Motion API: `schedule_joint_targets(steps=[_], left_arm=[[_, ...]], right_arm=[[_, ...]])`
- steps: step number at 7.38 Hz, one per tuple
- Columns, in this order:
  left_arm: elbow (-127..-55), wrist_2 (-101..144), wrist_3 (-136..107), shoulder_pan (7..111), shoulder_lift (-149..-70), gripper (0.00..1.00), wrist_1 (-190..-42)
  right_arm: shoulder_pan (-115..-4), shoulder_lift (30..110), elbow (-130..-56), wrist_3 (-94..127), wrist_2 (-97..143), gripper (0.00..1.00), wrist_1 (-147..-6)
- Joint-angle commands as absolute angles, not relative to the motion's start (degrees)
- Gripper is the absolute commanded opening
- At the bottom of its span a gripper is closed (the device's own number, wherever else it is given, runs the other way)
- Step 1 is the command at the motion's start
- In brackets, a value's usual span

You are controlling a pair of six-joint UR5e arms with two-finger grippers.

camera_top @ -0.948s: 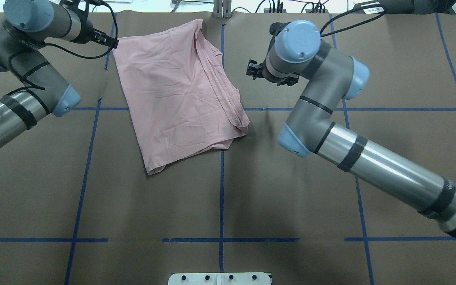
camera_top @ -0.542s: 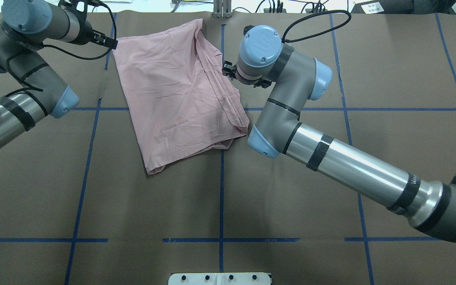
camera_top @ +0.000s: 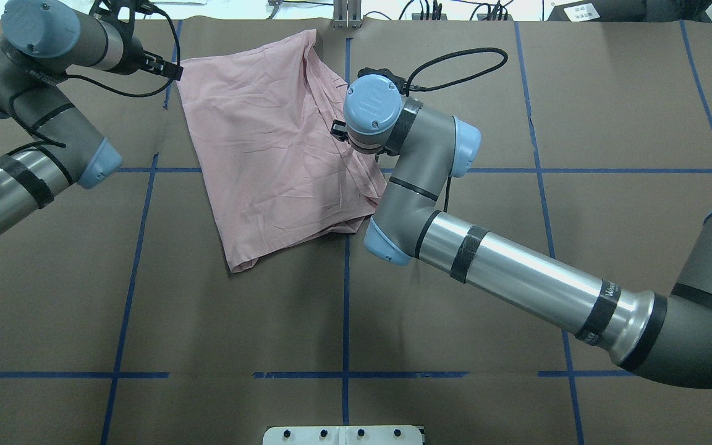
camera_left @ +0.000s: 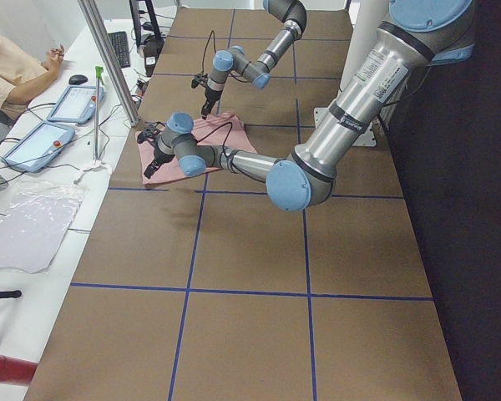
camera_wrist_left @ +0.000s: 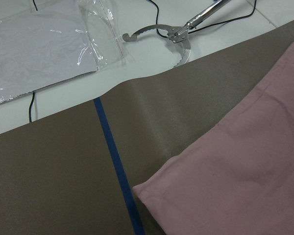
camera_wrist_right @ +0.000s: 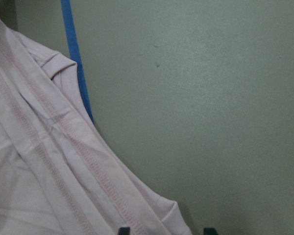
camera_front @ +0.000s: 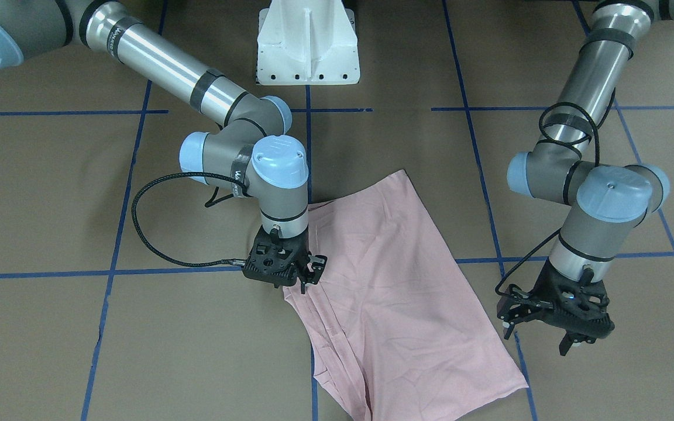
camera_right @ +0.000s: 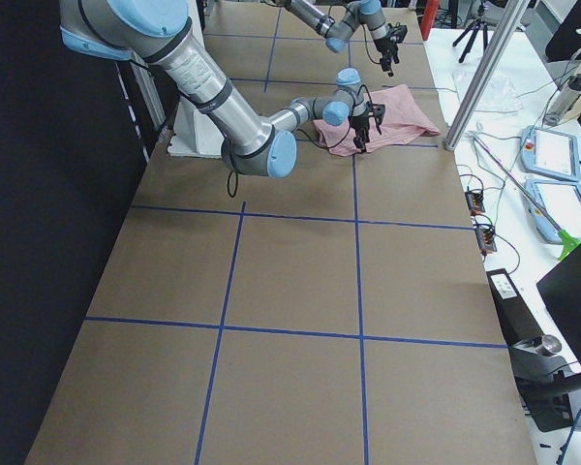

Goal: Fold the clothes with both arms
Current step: 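Move the right gripper to the shirt's side edge nearest it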

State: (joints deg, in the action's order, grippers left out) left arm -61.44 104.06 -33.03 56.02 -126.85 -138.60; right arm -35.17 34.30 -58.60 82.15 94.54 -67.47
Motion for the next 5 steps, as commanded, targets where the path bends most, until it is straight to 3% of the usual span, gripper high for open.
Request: schedule_joint_targets(steps=[1,3,4,5], left_arm=[[-61.44,104.06,-33.05,55.99,-126.83,1.00,-138.69],[-61.44,104.06,-32.96,55.99,-126.83,1.00,-138.69],[-61.44,104.06,-32.96,55.99,-126.83,1.00,-138.69],[-61.44,104.06,-32.96,55.99,-126.91,1.00,-138.60]], right_arm=[[-34.72,34.37,-58.54,82.09,94.48,0.59,-67.76],[-34.63,34.54,-58.54,82.70,94.39,0.43,-67.76],[-34.63,34.63,-58.54,82.79,94.13,0.28,-67.76],[-34.63,34.54,-58.62,82.97,93.61,0.03,-67.76]])
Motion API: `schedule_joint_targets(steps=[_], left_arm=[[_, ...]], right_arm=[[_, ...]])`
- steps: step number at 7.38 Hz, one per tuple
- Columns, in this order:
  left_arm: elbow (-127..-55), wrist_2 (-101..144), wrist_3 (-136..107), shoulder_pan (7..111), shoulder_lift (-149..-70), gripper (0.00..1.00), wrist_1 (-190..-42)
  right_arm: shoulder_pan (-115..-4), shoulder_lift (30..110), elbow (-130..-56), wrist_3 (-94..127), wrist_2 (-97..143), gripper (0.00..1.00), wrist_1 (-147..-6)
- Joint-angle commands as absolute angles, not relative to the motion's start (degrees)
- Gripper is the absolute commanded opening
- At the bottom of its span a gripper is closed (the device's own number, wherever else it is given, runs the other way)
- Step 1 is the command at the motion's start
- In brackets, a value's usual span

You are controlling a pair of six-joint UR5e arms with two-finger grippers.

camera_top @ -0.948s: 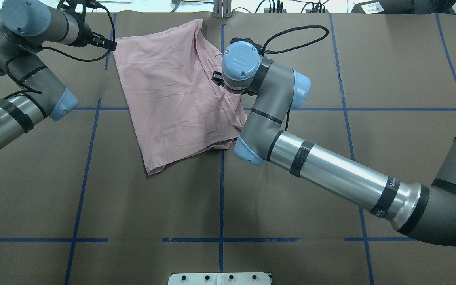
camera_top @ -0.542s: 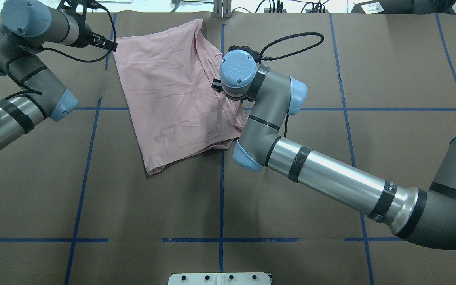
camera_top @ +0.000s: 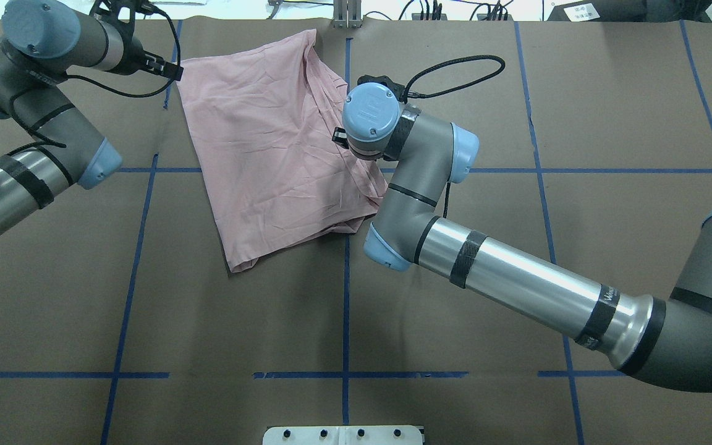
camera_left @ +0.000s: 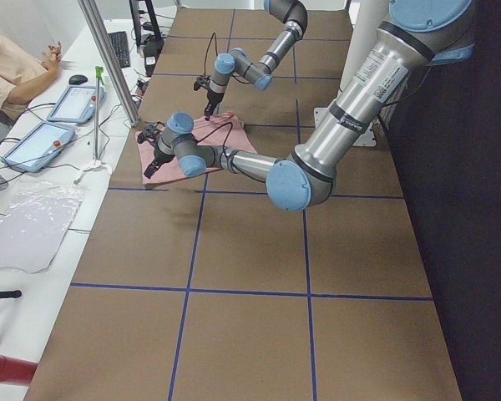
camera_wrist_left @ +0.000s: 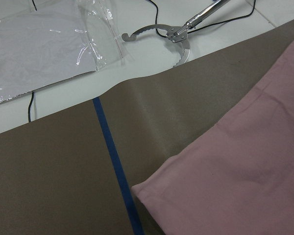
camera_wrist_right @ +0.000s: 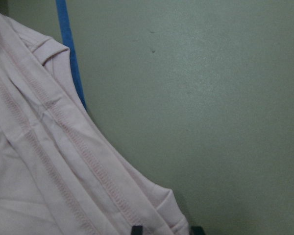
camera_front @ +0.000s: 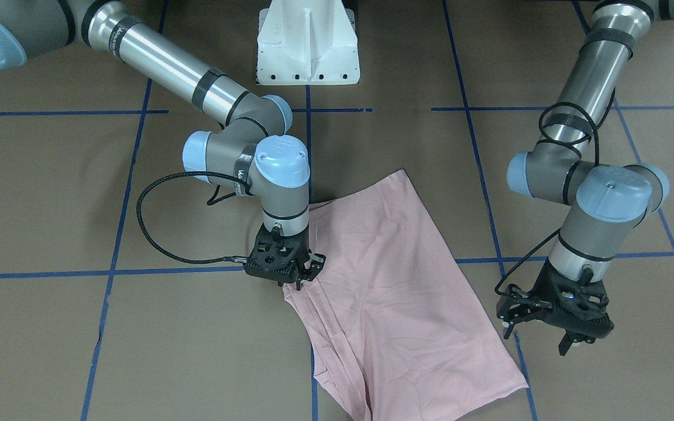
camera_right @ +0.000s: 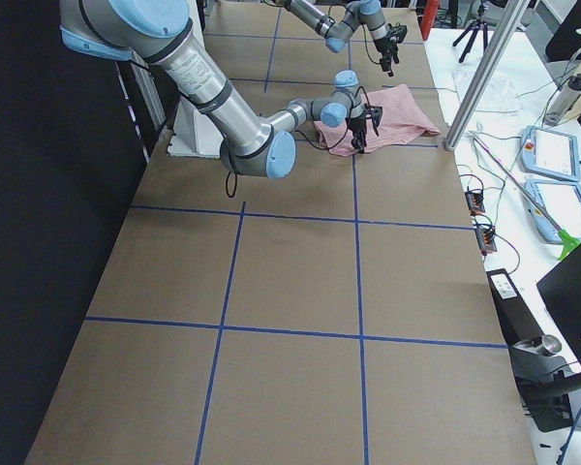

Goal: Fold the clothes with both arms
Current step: 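Move the right gripper to the shirt's side edge nearest it, then drag the shirt edge toward the robot with the right gripper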

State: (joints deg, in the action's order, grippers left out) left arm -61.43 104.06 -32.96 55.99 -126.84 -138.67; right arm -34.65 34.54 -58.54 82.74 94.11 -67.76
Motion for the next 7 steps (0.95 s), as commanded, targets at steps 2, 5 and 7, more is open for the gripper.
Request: schedule_joint_targets(steps=[2,5,7], left_arm=[[-61.44,104.06,-32.96,55.99,-127.00,1.00,-138.69],[-61.44,104.06,-33.05,55.90,-127.09,1.00,-138.69],[-62.05,104.06,-33.05,55.90,-127.09,1.00,-138.69]], right_arm=[[-34.63,34.45,-59.84,82.97,93.60,0.00,-69.51],[-33.93,42.94,-73.16,82.97,93.60,0.00,-73.03],[-28.51,50.76,-86.16,83.14,89.15,0.00,-77.59]])
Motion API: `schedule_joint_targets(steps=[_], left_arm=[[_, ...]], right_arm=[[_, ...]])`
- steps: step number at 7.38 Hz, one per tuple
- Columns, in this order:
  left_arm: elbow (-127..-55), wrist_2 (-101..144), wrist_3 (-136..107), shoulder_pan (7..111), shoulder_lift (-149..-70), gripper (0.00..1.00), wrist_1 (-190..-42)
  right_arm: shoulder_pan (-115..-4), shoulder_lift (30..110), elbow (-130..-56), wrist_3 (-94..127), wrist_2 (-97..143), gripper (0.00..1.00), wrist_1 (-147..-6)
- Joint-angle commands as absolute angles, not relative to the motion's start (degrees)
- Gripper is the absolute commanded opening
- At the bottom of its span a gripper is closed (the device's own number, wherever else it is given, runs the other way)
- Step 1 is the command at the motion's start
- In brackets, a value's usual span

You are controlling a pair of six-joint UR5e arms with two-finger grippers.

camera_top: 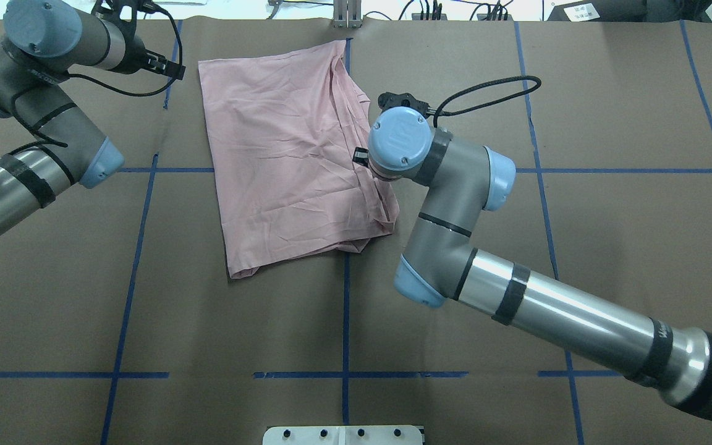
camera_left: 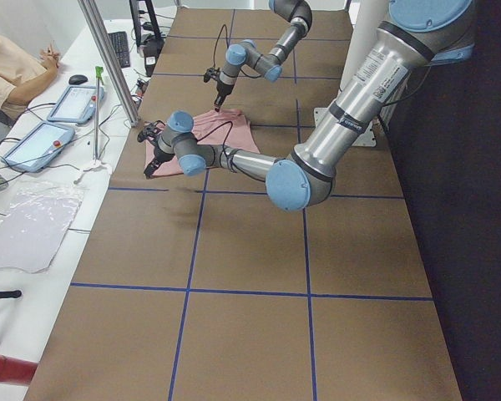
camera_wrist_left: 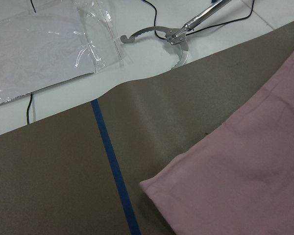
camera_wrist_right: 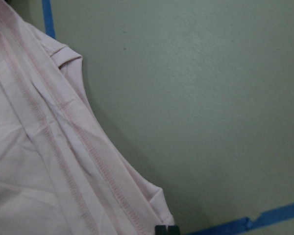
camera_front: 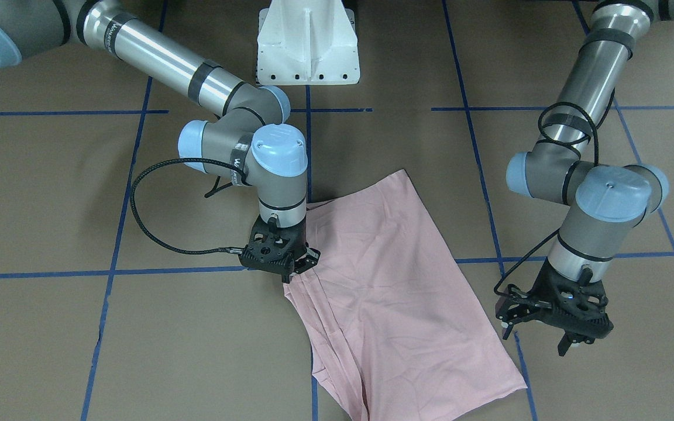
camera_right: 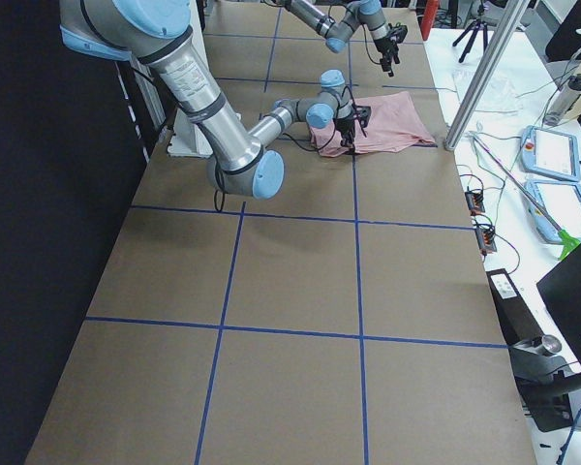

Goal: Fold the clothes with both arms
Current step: 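Drag the shirt edge toward the robot with the right gripper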

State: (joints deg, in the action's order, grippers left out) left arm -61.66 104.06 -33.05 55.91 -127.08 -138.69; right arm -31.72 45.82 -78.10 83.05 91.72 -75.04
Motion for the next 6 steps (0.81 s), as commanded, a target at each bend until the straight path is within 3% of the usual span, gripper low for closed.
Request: schedule_joint_targets(steps=[1,3,6], left_arm=[[-62.49,104.06,-33.05,55.64,-127.09,1.00,-138.69],[-62.84,104.06,-33.14,54.93,-127.00,1.00,-138.60],[-63.19,104.06,-33.22,54.76,-127.00,1.00,-138.60]], right_arm=[[-24.74,56.28,-93.44,83.14,86.25,0.00,-78.74],[-20.93,63.52,-101.66,84.54,83.59,0.00,-79.10],[-20.83,66.43,-102.65,83.68,83.06,0.00,-78.93]])
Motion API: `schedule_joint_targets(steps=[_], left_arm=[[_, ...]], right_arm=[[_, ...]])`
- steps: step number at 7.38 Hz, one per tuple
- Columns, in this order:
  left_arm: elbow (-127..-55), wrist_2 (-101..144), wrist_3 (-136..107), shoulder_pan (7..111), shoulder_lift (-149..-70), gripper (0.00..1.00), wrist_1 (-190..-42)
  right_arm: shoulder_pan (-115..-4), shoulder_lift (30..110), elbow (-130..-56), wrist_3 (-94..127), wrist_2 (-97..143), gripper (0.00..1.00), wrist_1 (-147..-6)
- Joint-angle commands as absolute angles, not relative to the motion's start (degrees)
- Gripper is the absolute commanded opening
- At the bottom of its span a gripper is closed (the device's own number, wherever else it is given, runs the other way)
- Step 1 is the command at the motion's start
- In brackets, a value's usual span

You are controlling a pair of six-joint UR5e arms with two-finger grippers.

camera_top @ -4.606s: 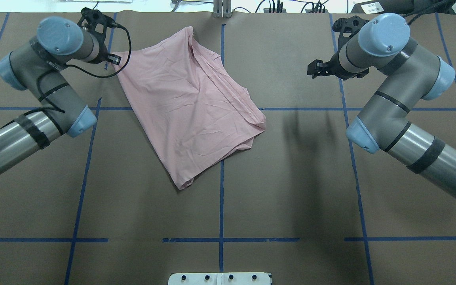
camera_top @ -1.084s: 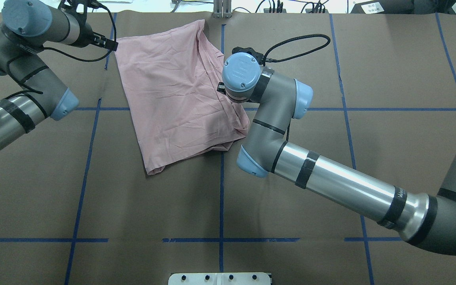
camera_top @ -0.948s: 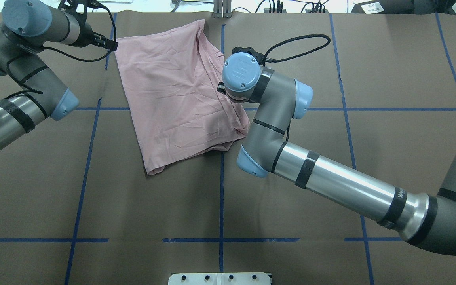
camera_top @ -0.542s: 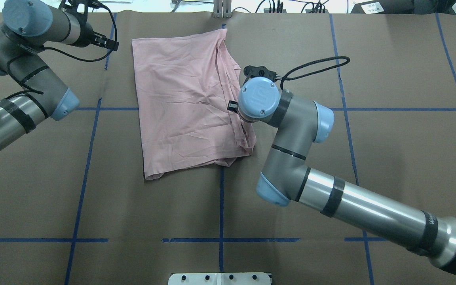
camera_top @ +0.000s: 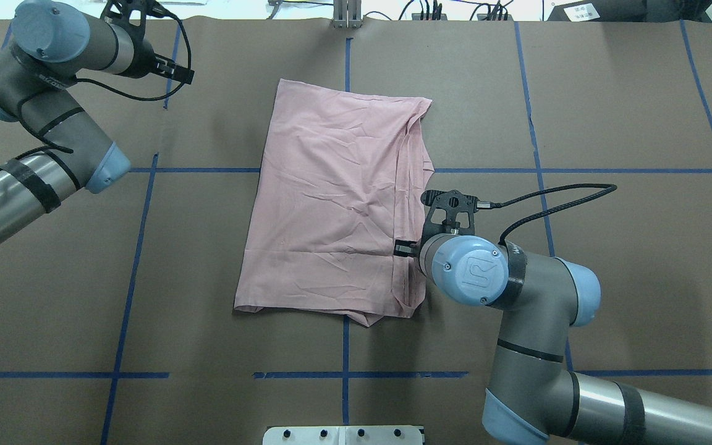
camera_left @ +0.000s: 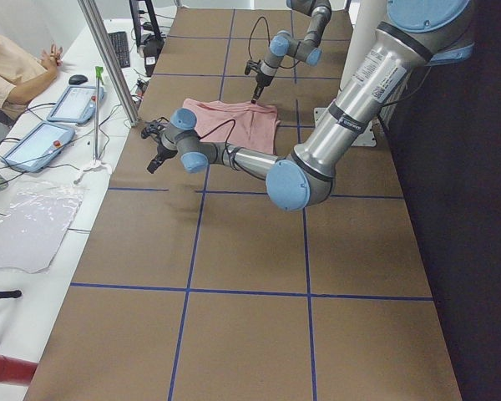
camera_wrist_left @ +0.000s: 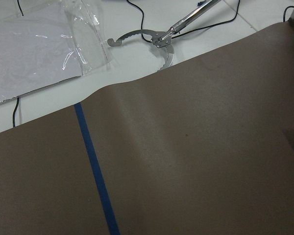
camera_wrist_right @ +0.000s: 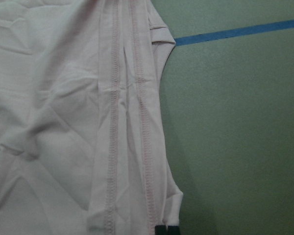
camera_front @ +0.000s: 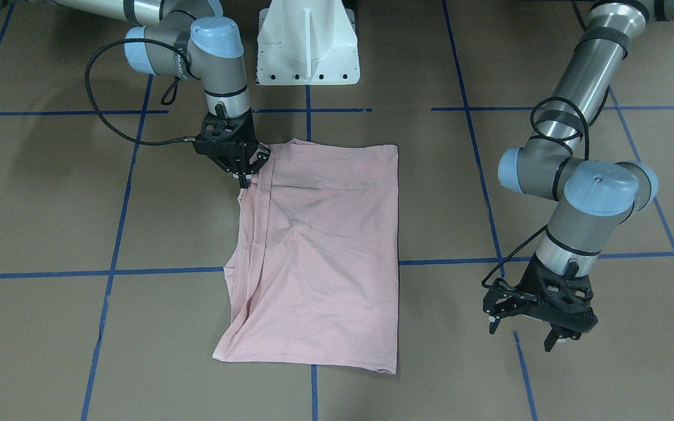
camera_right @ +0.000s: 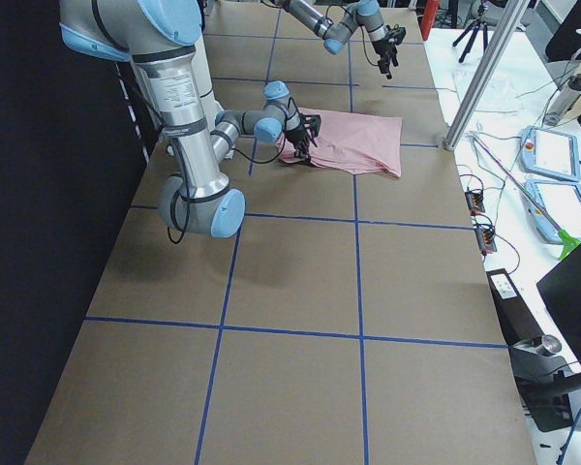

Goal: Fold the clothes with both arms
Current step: 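Drag the shirt edge toward the robot with the right gripper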

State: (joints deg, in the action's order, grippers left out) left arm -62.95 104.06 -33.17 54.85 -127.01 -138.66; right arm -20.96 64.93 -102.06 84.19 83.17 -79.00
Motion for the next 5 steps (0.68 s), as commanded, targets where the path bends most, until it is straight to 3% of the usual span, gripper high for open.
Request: schedule_joint_targets(steps=[1,4,5], left_arm=[[-64.32,104.06,-33.40,54.23,-126.83,1.00,-138.17],[-65.65,104.15,-35.15,53.53,-126.39,1.00,-137.81],[-66.09,104.15,-35.24,53.26,-126.39,1.00,-137.73]], right_arm=[[-21.09,66.79,-102.83,81.84,83.06,0.00,-78.93],[-21.09,69.69,-104.50,78.49,82.97,0.00,-78.66],[-21.01,70.48,-104.68,78.05,82.79,0.63,-78.31]])
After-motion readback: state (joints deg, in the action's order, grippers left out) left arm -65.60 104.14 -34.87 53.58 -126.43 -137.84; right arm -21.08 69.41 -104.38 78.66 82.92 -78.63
